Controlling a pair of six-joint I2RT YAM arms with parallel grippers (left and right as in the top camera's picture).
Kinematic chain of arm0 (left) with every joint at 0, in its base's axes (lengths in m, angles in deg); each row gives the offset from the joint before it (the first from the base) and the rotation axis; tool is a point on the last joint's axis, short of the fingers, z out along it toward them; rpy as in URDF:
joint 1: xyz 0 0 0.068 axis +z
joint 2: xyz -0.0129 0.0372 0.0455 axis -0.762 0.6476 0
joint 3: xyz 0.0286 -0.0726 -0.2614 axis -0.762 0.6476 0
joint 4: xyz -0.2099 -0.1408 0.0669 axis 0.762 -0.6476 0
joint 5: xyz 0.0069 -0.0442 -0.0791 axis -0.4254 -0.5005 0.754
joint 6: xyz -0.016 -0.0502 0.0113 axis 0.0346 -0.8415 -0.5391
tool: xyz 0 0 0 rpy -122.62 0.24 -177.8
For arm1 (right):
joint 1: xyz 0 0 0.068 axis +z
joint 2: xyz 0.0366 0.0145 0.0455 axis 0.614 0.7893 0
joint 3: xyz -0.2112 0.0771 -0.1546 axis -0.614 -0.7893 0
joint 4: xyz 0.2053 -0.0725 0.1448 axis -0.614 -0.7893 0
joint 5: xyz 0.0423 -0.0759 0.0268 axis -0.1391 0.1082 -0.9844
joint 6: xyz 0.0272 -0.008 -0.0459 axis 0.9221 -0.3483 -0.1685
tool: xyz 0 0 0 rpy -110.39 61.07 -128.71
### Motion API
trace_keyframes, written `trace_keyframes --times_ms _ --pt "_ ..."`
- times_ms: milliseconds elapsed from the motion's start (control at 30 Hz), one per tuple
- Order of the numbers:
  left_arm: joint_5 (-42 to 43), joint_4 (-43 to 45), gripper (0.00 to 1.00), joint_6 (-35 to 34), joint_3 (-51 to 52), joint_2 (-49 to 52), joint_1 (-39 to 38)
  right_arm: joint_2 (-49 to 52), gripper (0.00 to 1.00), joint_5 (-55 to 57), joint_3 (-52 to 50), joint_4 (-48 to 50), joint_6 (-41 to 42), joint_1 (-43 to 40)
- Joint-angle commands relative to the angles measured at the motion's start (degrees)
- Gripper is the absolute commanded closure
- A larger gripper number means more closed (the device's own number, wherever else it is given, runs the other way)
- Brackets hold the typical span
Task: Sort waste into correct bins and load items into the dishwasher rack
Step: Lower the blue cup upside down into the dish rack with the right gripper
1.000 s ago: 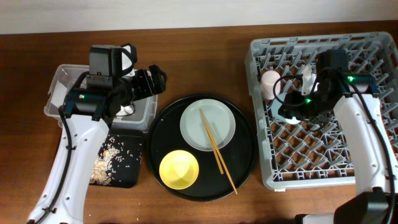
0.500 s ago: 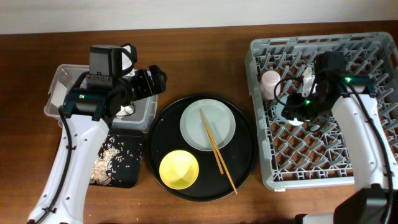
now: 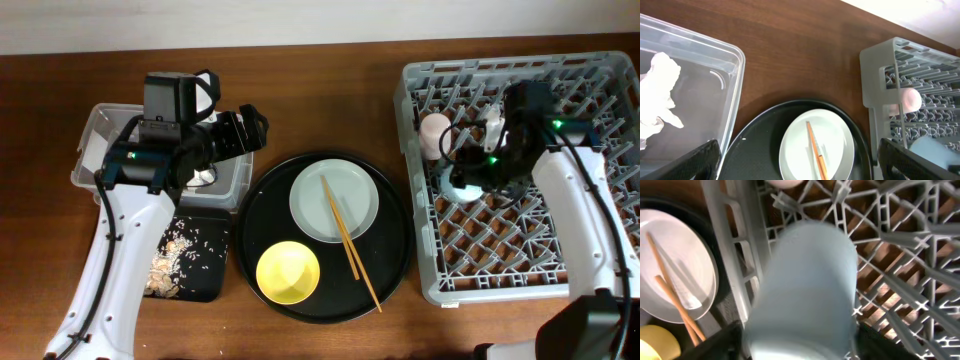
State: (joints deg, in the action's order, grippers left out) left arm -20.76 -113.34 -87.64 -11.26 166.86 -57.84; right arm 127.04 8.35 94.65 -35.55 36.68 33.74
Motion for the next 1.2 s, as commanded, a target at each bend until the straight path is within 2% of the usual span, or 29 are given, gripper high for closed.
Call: trace_keyframes --times_ms 0,100,233,333,400,467,633,833,1000,1067,1167 --pt "-0.61 -0.04 0.01 0.31 -0.04 -0.04 0.13 0.24 0.20 -0.46 1.60 -0.52 0.17 -0.02" --pt "-0.61 -0.04 0.01 0.31 -0.04 -0.04 0.13 0.02 0.19 -1.42 2.43 -0.90 -0.39 -0.02" --pt "-0.61 -0.04 0.01 0.31 -0.04 -0.04 0.13 -0.92 0.18 -8.37 7.02 -3.34 -4.61 -0.02" --pt "-0.61 -0.04 0.01 0.31 -0.04 -0.04 0.13 -1.51 0.18 -2.60 10.38 -7.08 -4.63 -0.07" --pt "-0.61 -0.07 0.01 0.31 -0.04 -0.04 0.13 -1.46 0.18 4.22 9.86 -9.31 -0.96 -0.07" --pt "-0.61 -0.04 0.01 0.31 -0.04 -0.04 0.13 -1.46 0.18 5.22 7.67 -9.20 -0.63 -0.07" --pt "-0.61 -0.04 0.01 0.31 -0.04 -0.04 0.13 0.00 0.18 3.13 -1.60 0.02 -0.22 -0.02" --pt "-0.61 -0.04 0.01 0.31 -0.04 -0.04 0.13 1.44 0.24 1.73 -3.17 0.63 0.00 -0.02" --pt "-0.61 -0.07 0.01 0.31 -0.04 -0.04 0.13 1.44 0.25 1.51 -6.88 5.68 0.00 0.00" --pt "-0.61 -0.04 0.01 0.31 -0.04 -0.04 0.13 1.42 0.29 1.51 -6.56 6.19 0.00 -0.02" --pt "-0.61 -0.04 0.01 0.31 -0.04 -0.04 0.13 1.42 0.51 1.51 -5.99 6.29 0.00 -0.02"
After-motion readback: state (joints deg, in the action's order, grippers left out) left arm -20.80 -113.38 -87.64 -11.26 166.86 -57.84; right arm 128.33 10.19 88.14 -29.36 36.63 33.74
